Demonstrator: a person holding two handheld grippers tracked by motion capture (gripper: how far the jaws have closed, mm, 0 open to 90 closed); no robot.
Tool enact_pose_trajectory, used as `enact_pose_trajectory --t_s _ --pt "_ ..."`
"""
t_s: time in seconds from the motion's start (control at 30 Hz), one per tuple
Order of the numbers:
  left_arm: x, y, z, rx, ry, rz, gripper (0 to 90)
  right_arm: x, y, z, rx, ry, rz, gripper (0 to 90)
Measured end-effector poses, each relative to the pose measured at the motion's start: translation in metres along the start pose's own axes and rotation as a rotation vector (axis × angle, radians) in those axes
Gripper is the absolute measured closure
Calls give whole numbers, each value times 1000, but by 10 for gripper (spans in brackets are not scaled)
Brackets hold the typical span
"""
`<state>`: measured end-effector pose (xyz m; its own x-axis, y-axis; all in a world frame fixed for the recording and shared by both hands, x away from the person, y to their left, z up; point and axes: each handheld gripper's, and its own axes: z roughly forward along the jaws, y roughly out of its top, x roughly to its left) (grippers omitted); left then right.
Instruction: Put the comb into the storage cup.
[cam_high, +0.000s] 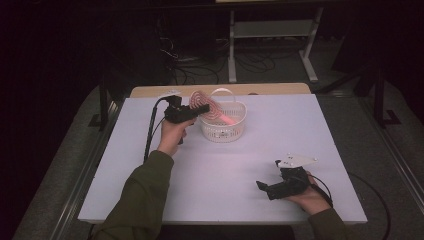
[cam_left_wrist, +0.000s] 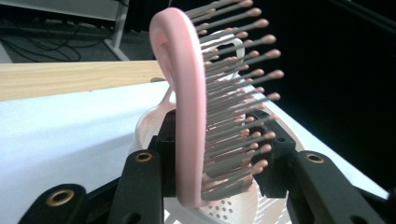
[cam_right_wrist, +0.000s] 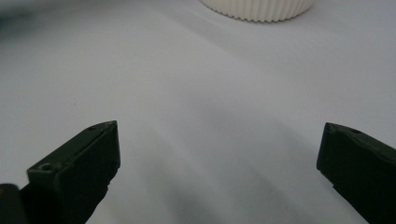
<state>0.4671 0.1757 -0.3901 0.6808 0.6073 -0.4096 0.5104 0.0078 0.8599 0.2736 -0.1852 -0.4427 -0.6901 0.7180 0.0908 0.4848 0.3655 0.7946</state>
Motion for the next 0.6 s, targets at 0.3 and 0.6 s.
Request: enact_pose_trajectory --t_s 0.3,0.6 --pt "1 -1 -2 -4 9 17 566 0 0 0 2 2 -1 0" --pt "1 -4 -5 -2 30 41 486 0 0 0 1 2 -1 0"
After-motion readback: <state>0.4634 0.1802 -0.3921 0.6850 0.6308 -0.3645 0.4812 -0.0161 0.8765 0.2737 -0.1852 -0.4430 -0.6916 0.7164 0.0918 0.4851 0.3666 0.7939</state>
